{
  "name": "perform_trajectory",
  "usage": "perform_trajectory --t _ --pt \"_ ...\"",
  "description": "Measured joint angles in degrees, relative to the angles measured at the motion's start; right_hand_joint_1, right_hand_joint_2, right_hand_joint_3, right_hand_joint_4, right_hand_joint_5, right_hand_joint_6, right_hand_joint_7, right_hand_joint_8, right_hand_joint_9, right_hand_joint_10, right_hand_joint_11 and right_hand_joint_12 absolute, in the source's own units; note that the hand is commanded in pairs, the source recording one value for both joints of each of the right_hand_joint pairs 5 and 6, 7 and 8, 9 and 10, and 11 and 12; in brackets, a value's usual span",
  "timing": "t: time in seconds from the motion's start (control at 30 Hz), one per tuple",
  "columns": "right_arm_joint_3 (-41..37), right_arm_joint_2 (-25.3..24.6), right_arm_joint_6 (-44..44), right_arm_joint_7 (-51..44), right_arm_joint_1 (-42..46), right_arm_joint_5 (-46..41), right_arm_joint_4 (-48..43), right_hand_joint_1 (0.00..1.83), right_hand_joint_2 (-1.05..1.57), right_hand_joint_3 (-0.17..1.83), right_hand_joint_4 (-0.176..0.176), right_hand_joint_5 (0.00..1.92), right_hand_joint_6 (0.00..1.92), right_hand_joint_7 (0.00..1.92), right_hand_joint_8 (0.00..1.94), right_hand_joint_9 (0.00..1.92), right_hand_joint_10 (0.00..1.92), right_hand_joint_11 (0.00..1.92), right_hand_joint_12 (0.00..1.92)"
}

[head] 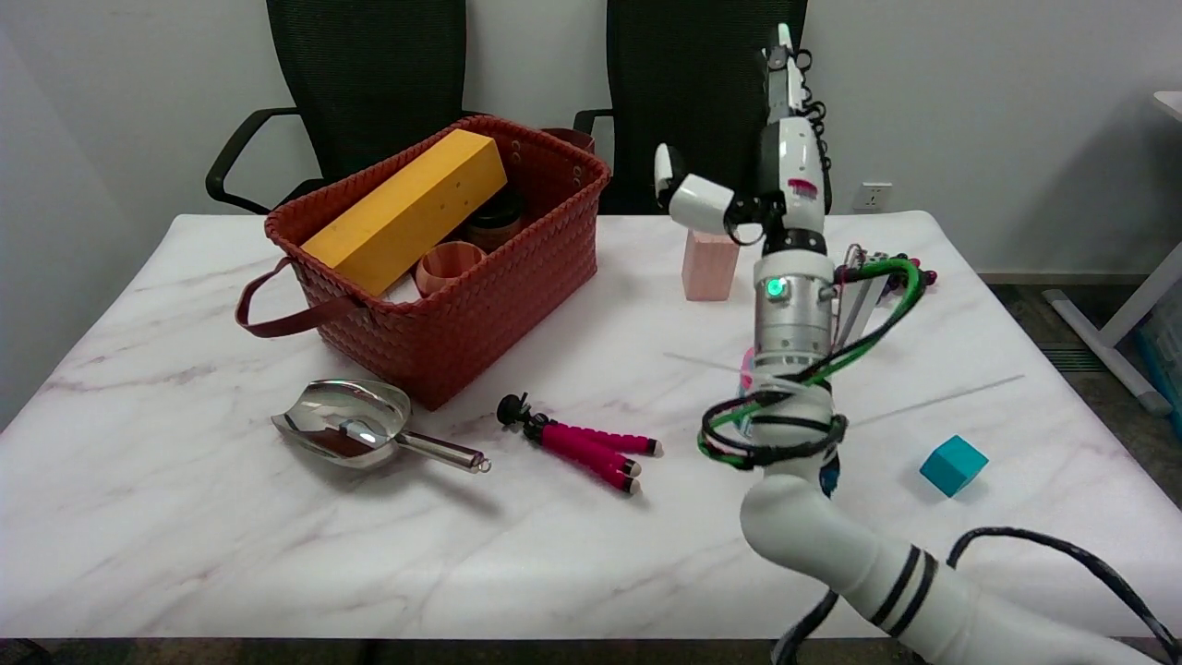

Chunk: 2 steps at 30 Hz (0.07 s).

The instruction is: Place the blue drink carton into the brown storage basket.

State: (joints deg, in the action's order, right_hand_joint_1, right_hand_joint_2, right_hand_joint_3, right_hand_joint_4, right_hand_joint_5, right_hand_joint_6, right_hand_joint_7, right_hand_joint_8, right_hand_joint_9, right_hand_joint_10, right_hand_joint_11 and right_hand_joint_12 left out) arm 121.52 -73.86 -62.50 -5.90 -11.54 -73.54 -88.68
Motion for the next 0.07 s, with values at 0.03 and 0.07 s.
perform_trajectory --t 0.03,0.07 --pt "0.1 0.1 -0.5 -0.2 0.8 0.5 -0.6 1.11 0.51 1.00 0.000 0.05 0.05 0.20 0.20 0.17 0.17 0.00 0.00" --pt "0.2 0.2 -0.9 -0.4 1.4 0.8 -1.0 1.11 0.51 1.00 0.000 0.05 0.05 0.20 0.20 0.17 0.17 0.00 0.00"
